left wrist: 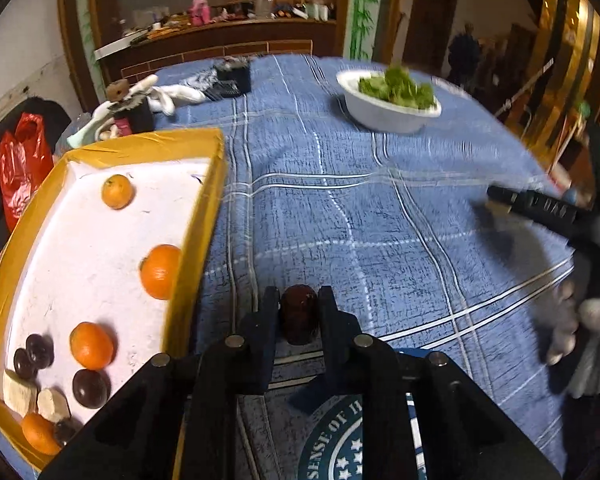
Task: Organize fruits
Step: 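Grasp the pale white block with the right tool while the left tool grasps a red date, then carry the white block and red date over the tray and release them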
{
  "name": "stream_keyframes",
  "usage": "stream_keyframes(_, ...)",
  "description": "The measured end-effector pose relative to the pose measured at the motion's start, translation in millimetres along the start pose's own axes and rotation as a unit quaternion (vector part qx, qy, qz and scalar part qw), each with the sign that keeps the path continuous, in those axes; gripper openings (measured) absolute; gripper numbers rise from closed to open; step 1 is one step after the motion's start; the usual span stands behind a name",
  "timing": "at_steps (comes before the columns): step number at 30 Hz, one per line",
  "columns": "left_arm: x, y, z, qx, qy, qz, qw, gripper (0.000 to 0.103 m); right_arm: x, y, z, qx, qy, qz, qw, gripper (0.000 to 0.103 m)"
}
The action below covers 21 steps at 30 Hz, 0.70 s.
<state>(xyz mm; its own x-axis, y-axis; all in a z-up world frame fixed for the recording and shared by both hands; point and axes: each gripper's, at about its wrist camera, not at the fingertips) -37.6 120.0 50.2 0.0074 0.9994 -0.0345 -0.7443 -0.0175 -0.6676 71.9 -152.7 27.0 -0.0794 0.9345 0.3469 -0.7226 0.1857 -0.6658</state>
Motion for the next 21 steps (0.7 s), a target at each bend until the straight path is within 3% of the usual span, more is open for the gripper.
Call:
stream_keyframes(4,-2,-1,20,-0.030,0.005,0.004,0.9995,0.018,-1,0,1,-0.003,0.003,-0.001,1.000,0.043)
stream_keyframes(11,4,4,52,-0.063,0.054,0.021,0.9963,0.018,-6,-1,8,-0.014,-0.003,-0.012,1.000,0.043)
stream_keyframes(21,37,16,92,-0.101,0.057,0.050,0.9920,0.018,-7,7,14,-0.020,-0.006,-0.018,1.000,0.043)
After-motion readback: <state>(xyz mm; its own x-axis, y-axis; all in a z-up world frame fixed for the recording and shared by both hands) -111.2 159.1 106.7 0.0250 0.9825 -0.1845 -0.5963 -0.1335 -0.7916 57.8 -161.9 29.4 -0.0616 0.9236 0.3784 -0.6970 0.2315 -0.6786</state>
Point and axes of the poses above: each gripper's, at about its wrist camera, not at the fingertips, and z roughly against the way its jaws point, x to its left, y to its underside, and after that the axes turned 4 degrees about -x, right-handed
